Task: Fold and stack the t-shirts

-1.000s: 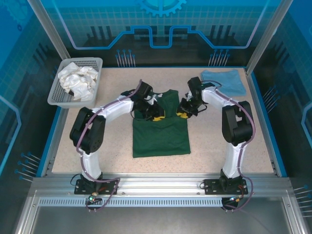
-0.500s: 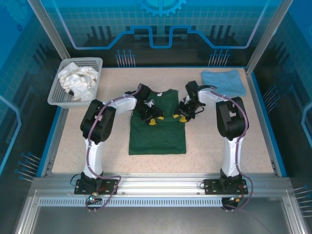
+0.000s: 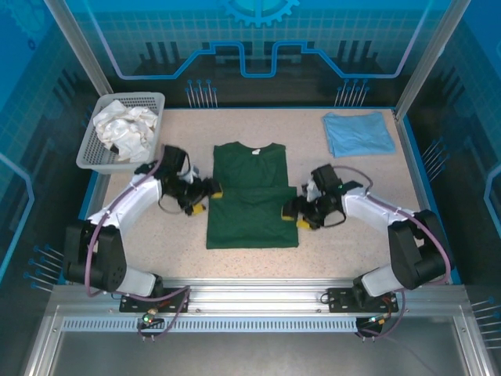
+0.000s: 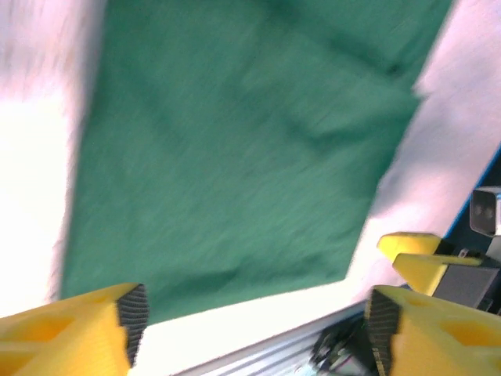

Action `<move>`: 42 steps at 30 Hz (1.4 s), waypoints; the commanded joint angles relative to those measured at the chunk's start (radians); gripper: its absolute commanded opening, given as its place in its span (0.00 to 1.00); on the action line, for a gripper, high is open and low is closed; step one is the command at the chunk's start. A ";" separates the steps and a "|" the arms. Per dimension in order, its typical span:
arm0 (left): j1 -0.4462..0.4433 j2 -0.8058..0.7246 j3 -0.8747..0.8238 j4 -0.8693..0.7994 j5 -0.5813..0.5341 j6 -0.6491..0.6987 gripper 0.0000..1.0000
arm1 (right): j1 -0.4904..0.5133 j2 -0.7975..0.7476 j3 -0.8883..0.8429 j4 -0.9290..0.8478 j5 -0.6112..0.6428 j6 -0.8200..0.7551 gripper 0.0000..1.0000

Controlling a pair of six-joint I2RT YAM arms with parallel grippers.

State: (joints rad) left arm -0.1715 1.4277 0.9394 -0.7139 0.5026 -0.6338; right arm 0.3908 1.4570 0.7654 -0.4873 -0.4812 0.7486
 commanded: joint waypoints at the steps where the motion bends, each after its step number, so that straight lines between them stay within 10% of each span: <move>1: -0.005 -0.045 -0.171 -0.071 0.078 -0.027 0.68 | 0.060 -0.061 -0.089 0.001 0.015 0.052 0.65; 9: -0.010 -0.091 -0.266 -0.112 0.082 -0.021 0.64 | 0.076 -0.228 -0.219 -0.042 0.128 0.159 0.65; 21: -0.010 -0.065 -0.388 0.152 0.152 -0.193 0.57 | 0.094 -0.090 -0.211 0.106 0.060 0.260 0.61; 42: -0.010 0.022 -0.416 0.321 0.142 -0.336 0.30 | 0.094 0.000 -0.122 0.059 0.029 0.273 0.24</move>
State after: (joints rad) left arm -0.1749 1.4265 0.5079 -0.4381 0.6529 -0.9649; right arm 0.4763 1.4376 0.6025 -0.4183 -0.4500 1.0336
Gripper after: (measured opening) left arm 0.325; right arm 0.256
